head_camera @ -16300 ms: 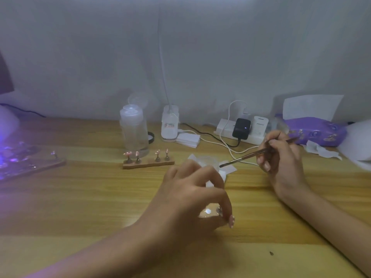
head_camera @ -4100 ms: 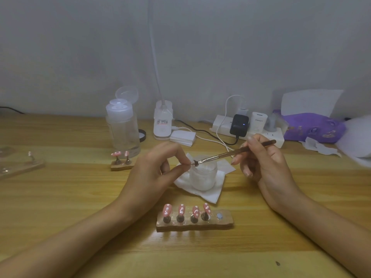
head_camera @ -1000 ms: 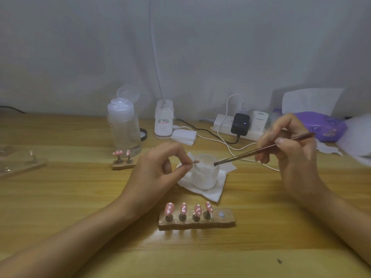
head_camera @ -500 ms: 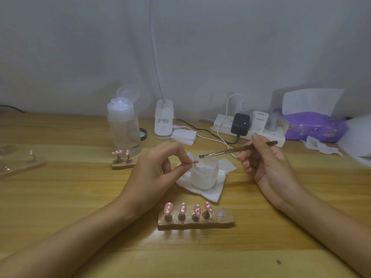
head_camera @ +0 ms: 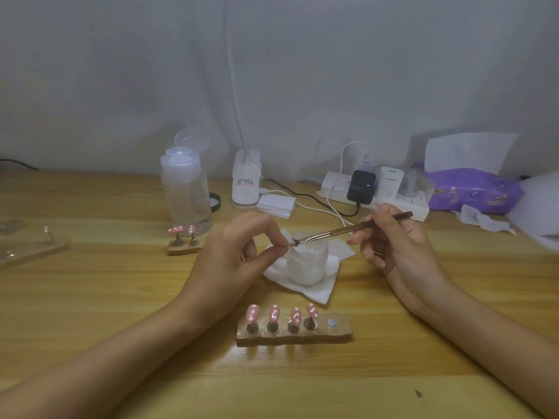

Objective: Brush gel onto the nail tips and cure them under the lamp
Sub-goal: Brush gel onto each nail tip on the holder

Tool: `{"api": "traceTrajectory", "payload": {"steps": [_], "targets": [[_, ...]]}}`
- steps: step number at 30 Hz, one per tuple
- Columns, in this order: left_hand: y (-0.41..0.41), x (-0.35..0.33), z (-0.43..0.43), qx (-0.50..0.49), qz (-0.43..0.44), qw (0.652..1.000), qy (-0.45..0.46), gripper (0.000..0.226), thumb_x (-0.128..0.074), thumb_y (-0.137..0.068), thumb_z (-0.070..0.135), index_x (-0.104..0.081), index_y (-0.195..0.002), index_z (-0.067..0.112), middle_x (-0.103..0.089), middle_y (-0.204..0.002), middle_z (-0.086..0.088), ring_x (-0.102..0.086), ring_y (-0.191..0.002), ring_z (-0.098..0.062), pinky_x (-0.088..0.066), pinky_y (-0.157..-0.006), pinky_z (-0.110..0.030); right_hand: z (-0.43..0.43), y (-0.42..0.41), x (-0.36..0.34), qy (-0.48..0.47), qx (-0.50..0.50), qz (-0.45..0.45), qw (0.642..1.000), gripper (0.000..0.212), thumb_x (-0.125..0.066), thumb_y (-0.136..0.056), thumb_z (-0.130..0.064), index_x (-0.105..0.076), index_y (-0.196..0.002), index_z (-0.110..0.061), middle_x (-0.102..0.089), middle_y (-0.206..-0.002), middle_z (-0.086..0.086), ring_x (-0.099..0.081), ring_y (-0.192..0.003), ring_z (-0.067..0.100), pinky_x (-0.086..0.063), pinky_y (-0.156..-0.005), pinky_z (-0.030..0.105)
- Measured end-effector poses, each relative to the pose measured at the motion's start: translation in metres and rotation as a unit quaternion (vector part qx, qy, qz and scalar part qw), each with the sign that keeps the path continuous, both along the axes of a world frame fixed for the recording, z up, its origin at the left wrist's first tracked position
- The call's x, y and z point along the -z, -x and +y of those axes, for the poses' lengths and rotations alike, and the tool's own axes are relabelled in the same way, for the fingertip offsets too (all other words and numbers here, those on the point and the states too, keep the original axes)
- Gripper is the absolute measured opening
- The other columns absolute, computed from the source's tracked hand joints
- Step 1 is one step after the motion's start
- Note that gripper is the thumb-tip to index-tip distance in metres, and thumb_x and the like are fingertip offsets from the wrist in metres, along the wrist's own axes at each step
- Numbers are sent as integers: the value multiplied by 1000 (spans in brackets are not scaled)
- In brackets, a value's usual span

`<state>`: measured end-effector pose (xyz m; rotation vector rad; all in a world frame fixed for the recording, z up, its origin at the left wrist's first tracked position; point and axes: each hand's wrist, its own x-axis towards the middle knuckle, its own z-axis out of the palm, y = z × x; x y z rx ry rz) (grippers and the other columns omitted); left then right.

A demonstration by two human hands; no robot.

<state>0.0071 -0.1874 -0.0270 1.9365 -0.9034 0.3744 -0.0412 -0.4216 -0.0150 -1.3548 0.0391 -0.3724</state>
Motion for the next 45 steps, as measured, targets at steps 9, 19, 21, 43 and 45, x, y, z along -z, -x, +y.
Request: {"api": "traceTrajectory", "payload": {"steps": [9,19,21,43,45], "targets": [[0,0,0,-5,-11,1000,-6,11,-74,-86,13,-67,-86,20,-61,-93,18,-49,-62,-17,-45,-57,-24,-1,0,1,2,-1,2,1000,27,-60,-84,-41,-57,-81,-15,-70,-66,12,-53,-45,11,-36,-39,16],[0,1,0,-5,-19,1000,-6,10,-73,-86,14,-66,-86,21,-60,-93,16,-49,-63,-18,-45,-57,-27,-2,-1,1,-12,4,-7,1000,27,-60,-83,-40,-56,-80,-14,-70,-65,11,-51,-44,10,-36,-38,16],[0,1,0,-6,-21,1000,-7,10,-73,-86,16,-66,-86,23,-61,-94,17,-50,-64,-19,-45,-57,-27,-3,-1,1,-19,-1,-12,1000,26,-61,-83,-41,-56,-79,-15,-70,-65,10,-51,-44,10,-36,-38,16],[-1,2,1,8,13,1000,11,8,-74,-85,17,-67,-84,22,-63,-93,15,-48,-56,-19,-46,-55,-30,-3,0,2,-9,-1,-15,1000,27,-60,-82,-40,-56,-79,-14,-69,-63,10,-51,-43,10,-36,-38,15],[0,2,0,8,15,1000,13,8,-73,-85,19,-67,-84,23,-64,-93,16,-48,-55,-19,-46,-54,-32,-2,1,1,-5,-5,-19,1000,28,-60,-82,-43,-56,-80,-15,-70,-64,10,-51,-44,10,-36,-38,15]]}}
